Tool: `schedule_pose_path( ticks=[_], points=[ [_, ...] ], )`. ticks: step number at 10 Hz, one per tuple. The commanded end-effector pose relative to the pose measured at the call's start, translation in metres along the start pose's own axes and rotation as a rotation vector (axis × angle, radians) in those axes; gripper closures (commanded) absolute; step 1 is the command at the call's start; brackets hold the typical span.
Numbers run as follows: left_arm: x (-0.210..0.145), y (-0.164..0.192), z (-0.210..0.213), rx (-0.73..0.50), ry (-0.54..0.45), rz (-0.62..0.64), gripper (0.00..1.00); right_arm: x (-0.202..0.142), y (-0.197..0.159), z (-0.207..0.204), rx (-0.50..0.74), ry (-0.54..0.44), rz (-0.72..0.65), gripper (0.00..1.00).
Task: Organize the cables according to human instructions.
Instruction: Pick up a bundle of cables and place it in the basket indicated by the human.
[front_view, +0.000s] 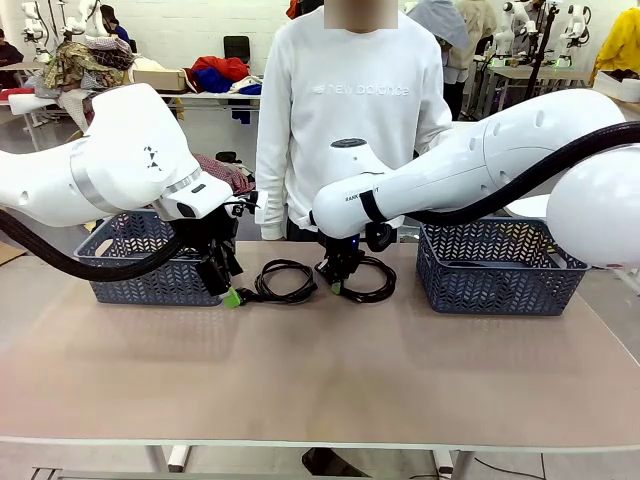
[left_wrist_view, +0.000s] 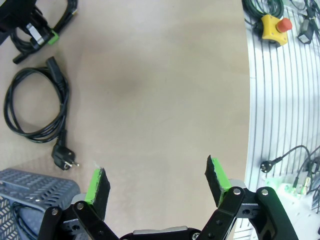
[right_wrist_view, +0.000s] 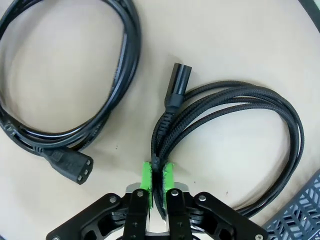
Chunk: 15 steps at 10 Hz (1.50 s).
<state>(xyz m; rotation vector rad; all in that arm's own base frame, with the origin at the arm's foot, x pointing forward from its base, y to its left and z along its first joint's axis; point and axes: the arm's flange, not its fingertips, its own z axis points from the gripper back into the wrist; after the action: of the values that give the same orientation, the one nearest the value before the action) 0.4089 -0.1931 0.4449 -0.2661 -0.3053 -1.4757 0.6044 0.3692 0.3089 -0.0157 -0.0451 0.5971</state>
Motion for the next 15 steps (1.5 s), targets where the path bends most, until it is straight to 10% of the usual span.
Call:
schedule_pose_path(
  ticks=[1,11,15],
  points=[
    [0.000,0.000,0.001,0.002,0.000,0.001,0.00,0.004,0.002,0.010,-0.049,0.006,-0.061,1.00],
    [0.000,0.000,0.001,0.002,0.000,0.001,0.00,-0.044,-0.013,0.163,0.001,-0.008,0.042,1.00],
    [0.000,0.000,0.001,0.002,0.000,0.001,0.00,-0.095,-0.042,0.200,0.015,-0.041,0.406,1.00]
  ],
)
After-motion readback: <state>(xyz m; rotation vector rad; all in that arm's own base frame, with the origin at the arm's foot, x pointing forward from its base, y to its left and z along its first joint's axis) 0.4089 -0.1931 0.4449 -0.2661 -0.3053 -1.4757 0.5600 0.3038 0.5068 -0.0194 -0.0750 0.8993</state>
